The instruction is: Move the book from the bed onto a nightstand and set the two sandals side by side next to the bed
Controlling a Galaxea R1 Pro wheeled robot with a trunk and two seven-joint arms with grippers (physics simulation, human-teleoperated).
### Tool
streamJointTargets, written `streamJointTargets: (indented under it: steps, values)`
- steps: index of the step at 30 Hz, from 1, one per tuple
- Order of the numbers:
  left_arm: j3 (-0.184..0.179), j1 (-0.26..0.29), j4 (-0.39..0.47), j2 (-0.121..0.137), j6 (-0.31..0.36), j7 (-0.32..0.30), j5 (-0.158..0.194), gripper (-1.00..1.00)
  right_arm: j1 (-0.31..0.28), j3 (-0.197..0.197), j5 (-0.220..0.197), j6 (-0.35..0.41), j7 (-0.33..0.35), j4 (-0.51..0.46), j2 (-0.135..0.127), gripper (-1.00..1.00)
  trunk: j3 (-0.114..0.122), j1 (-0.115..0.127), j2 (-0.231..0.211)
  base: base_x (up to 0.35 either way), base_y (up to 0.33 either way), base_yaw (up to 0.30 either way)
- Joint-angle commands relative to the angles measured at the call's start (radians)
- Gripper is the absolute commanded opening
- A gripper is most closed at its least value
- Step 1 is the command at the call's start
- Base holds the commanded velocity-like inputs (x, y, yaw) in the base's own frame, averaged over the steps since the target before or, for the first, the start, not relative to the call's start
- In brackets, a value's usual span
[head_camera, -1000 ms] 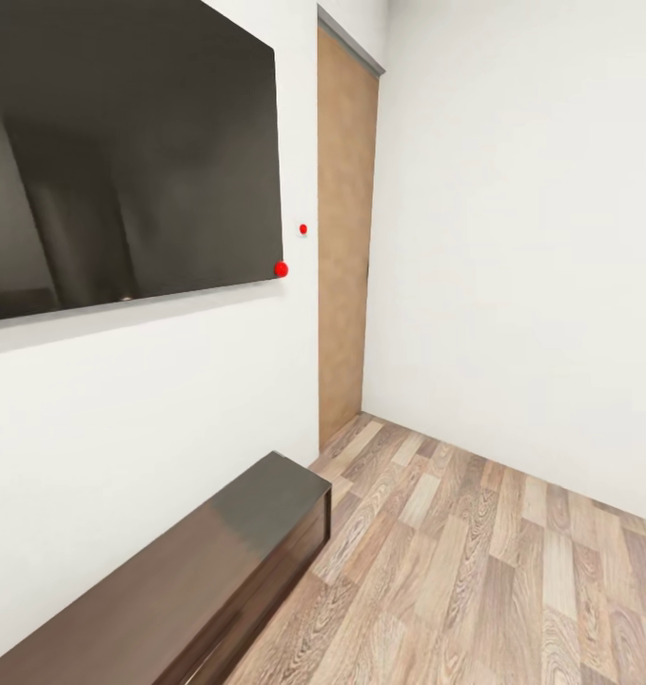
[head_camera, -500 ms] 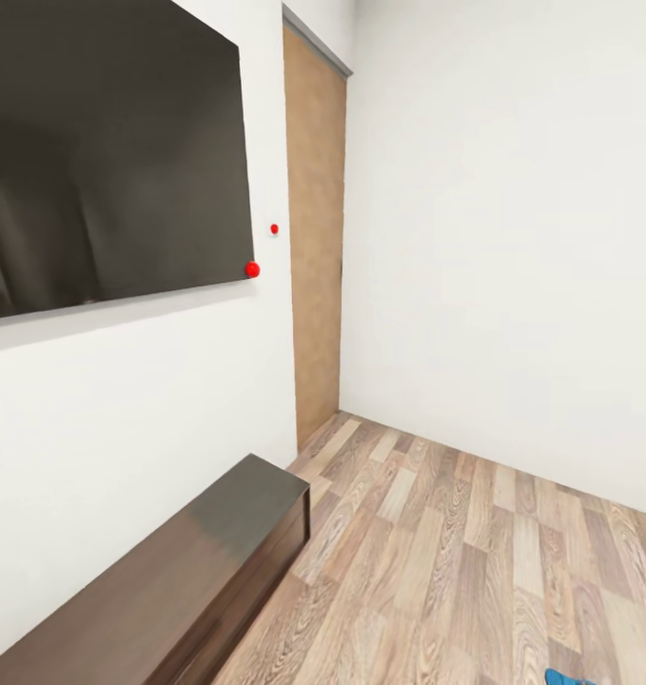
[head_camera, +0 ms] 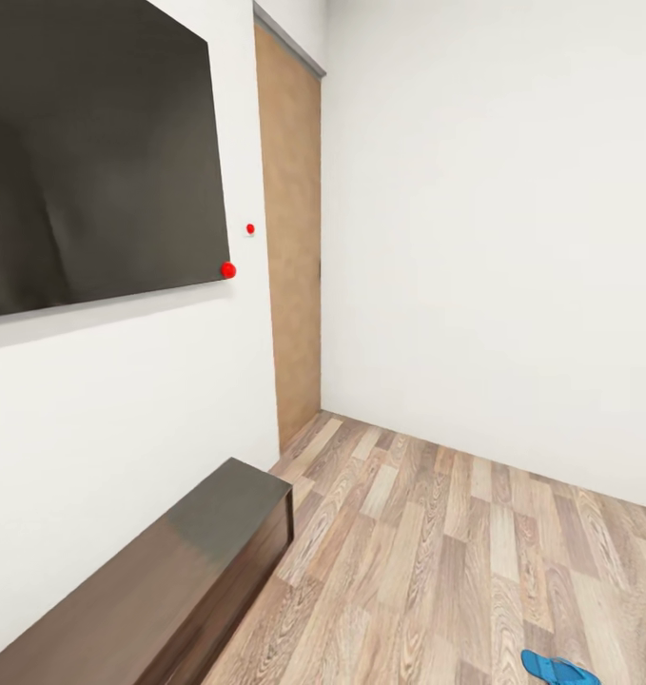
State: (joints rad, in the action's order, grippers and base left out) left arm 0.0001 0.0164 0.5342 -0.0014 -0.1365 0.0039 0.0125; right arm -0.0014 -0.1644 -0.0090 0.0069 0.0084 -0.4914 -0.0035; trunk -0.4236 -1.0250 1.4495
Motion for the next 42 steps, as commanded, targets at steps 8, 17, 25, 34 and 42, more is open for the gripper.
streamJointTargets:
  steps: [8, 17, 25, 34, 42]
  values:
    - [0.000, 0.000, -0.020, 0.000, -0.004, 0.000, 0.001, 1.00, 0.000, -0.003, 0.000, 0.001, 0.001, -0.001, 0.000, 1.00, -0.001, 0.000, 0.001, 0.000, 0.000, -0.109]
    - [0.001, 0.000, -0.035, 0.000, -0.005, -0.001, 0.001, 1.00, 0.000, -0.003, 0.000, 0.000, 0.001, -0.001, 0.000, 1.00, -0.001, 0.000, 0.001, 0.100, 0.000, -0.088]
    - [0.001, 0.000, -0.035, 0.000, -0.004, -0.001, 0.001, 1.00, 0.000, -0.003, 0.000, -0.001, 0.001, -0.001, 0.000, 1.00, -0.001, 0.000, 0.001, 0.295, 0.000, -0.011]
    - [0.001, 0.000, -0.036, 0.001, -0.003, -0.001, 0.002, 1.00, 0.000, -0.001, 0.000, -0.001, 0.001, -0.001, 0.000, 1.00, -0.001, 0.000, 0.001, 0.314, 0.000, -0.001]
    - [0.001, 0.000, -0.036, 0.001, -0.004, -0.001, 0.003, 1.00, 0.000, -0.002, 0.001, -0.001, 0.002, -0.001, 0.000, 1.00, -0.001, 0.000, 0.001, 0.198, 0.000, -0.071]
